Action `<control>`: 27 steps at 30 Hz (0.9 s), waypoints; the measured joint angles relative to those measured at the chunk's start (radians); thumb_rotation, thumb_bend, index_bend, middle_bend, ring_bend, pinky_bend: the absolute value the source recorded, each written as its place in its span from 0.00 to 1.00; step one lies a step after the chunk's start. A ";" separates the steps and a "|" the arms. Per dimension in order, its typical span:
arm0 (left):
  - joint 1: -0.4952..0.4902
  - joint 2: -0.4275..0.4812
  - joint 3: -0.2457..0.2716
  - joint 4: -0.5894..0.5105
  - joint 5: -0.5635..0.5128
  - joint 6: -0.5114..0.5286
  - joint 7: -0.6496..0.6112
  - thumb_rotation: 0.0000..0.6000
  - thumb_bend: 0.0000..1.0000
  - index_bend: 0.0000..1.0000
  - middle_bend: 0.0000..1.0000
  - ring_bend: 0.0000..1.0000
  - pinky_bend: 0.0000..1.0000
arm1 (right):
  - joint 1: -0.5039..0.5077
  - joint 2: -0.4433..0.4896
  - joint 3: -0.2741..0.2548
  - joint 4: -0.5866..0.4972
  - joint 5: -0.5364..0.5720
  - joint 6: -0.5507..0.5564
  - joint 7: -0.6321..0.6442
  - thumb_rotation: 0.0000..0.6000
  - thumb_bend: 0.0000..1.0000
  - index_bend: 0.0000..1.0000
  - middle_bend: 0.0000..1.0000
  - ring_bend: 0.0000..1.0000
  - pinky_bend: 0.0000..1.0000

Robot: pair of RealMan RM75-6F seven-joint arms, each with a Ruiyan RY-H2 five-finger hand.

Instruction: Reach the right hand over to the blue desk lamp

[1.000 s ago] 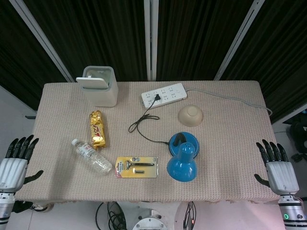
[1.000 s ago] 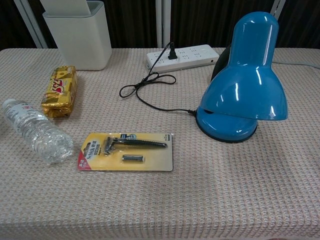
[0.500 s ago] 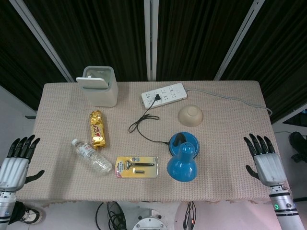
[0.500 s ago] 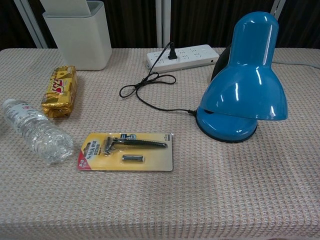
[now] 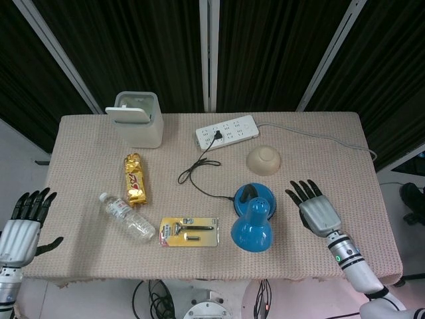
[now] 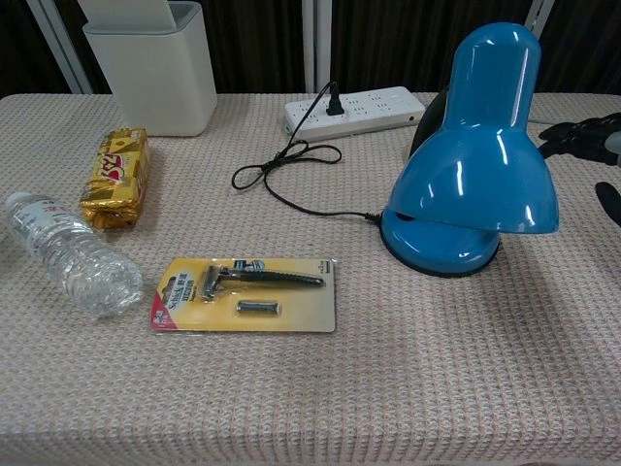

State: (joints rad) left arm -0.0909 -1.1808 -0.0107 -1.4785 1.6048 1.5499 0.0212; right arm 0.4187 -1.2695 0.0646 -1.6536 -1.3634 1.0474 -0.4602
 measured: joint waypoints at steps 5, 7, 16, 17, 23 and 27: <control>-0.001 -0.001 0.000 0.004 -0.001 -0.001 -0.004 1.00 0.01 0.00 0.00 0.00 0.00 | 0.028 -0.048 0.001 0.021 0.025 -0.035 -0.027 0.95 0.78 0.19 0.00 0.00 0.00; 0.000 -0.001 -0.001 0.005 -0.002 0.000 -0.005 1.00 0.01 0.00 0.00 0.00 0.00 | 0.039 -0.067 0.000 0.029 0.029 -0.043 -0.035 0.95 0.78 0.19 0.00 0.00 0.00; 0.000 -0.002 -0.002 0.007 -0.002 0.004 -0.006 1.00 0.01 0.00 0.00 0.00 0.00 | 0.074 -0.128 -0.006 0.058 0.047 -0.068 -0.054 0.93 0.78 0.20 0.00 0.00 0.00; 0.001 -0.001 -0.002 0.007 -0.003 0.004 -0.006 1.00 0.01 0.00 0.00 0.00 0.00 | 0.075 -0.133 -0.007 0.061 0.047 -0.067 -0.054 0.93 0.78 0.20 0.00 0.00 0.00; -0.001 -0.001 -0.001 0.008 -0.003 0.000 -0.008 1.00 0.01 0.00 0.00 0.00 0.00 | 0.077 -0.143 -0.020 0.067 0.037 -0.051 -0.054 0.93 0.79 0.23 0.00 0.00 0.00; -0.001 0.000 0.001 0.008 -0.001 -0.001 -0.010 1.00 0.01 0.00 0.00 0.00 0.00 | 0.079 -0.145 -0.025 0.071 0.042 -0.051 -0.053 0.93 0.79 0.25 0.00 0.00 0.00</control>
State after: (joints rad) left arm -0.0923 -1.1809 -0.0098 -1.4703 1.6043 1.5489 0.0109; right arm 0.4981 -1.4143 0.0400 -1.5829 -1.3210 0.9962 -0.5129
